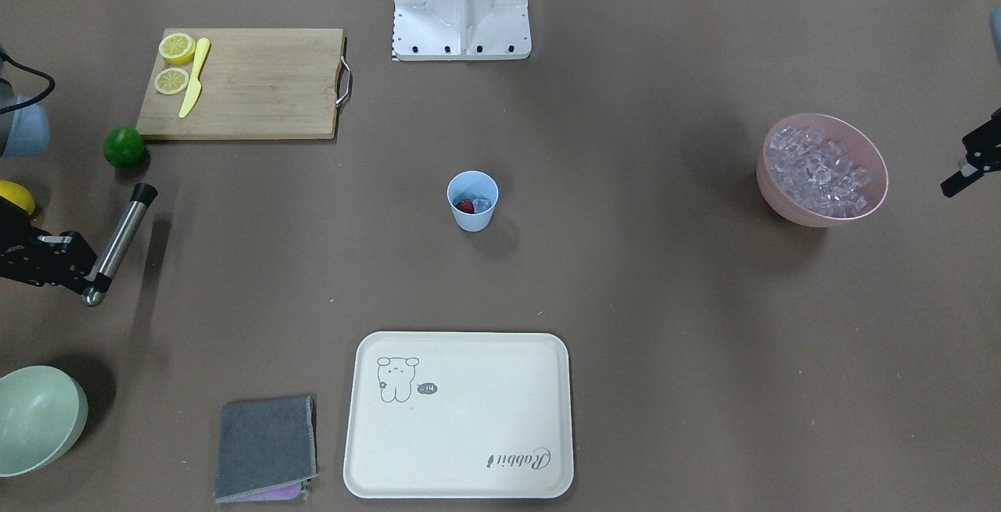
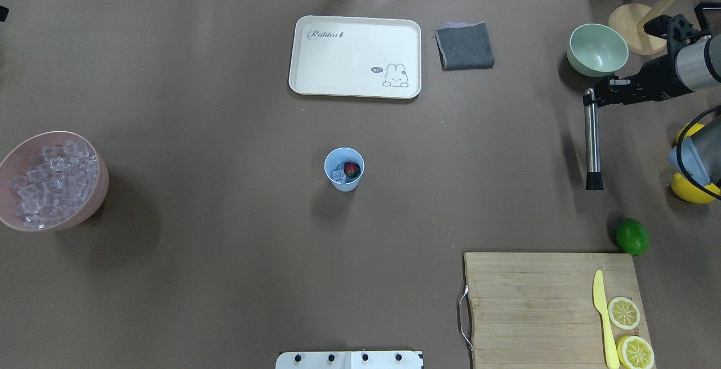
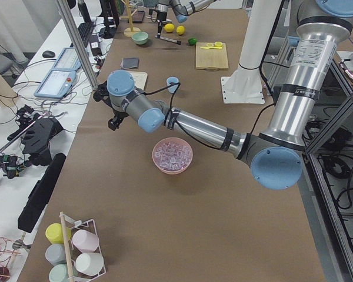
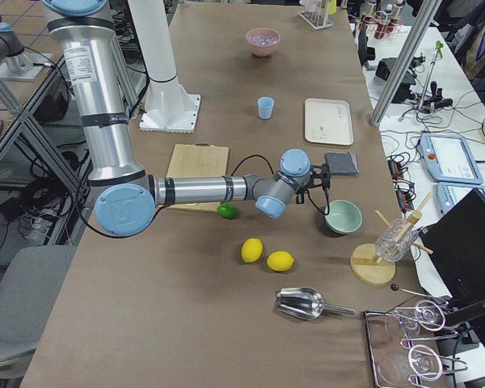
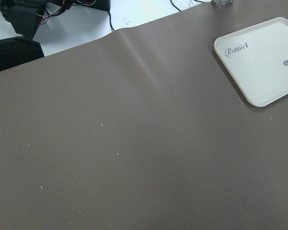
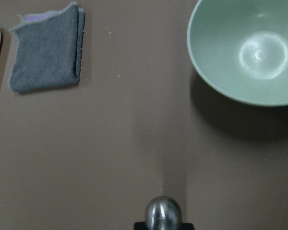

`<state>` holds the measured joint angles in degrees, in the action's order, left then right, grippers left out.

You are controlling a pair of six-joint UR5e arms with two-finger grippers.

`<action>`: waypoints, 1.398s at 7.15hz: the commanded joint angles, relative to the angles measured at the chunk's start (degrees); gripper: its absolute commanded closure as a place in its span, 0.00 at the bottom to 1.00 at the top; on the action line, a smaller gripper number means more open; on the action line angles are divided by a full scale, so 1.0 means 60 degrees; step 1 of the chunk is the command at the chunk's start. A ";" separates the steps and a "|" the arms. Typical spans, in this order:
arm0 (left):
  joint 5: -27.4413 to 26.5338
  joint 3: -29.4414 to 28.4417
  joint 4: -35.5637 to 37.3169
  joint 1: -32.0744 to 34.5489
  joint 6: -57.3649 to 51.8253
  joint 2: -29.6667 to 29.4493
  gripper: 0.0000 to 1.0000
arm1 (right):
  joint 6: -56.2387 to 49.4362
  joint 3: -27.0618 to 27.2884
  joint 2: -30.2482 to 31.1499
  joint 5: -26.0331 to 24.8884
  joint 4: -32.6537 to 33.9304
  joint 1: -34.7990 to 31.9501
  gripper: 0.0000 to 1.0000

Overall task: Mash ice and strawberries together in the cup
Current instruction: 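Carry the muddler toward the pale green bowl with the right gripper, then lay the muddler on the table and open the right gripper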

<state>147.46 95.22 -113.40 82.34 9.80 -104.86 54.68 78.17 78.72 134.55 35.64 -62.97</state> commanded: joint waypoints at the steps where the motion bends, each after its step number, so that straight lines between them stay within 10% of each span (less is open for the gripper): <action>1: -0.0025 0.0097 0.0004 0.0031 0.0008 0.0016 0.03 | -0.0104 -0.0093 -0.0068 0.0075 0.0459 0.0342 1.00; 7: -0.0172 0.0214 -0.0011 0.0031 0.0008 0.0031 0.03 | -0.1613 -0.0108 -0.0492 0.0061 0.2175 0.0314 1.00; 8: -0.0172 0.0214 -0.0011 0.0031 0.0008 0.0031 0.03 | -0.1599 -0.0181 -0.0493 0.0061 0.2190 0.0314 0.61; 10: -0.0303 0.0214 -0.0011 0.0031 -0.0007 0.0031 0.03 | -0.1599 -0.0299 -0.0464 0.0046 0.2161 0.0344 0.36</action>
<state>146.19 96.50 -113.47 82.53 9.82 -104.71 45.10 76.65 75.75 134.78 48.67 -60.94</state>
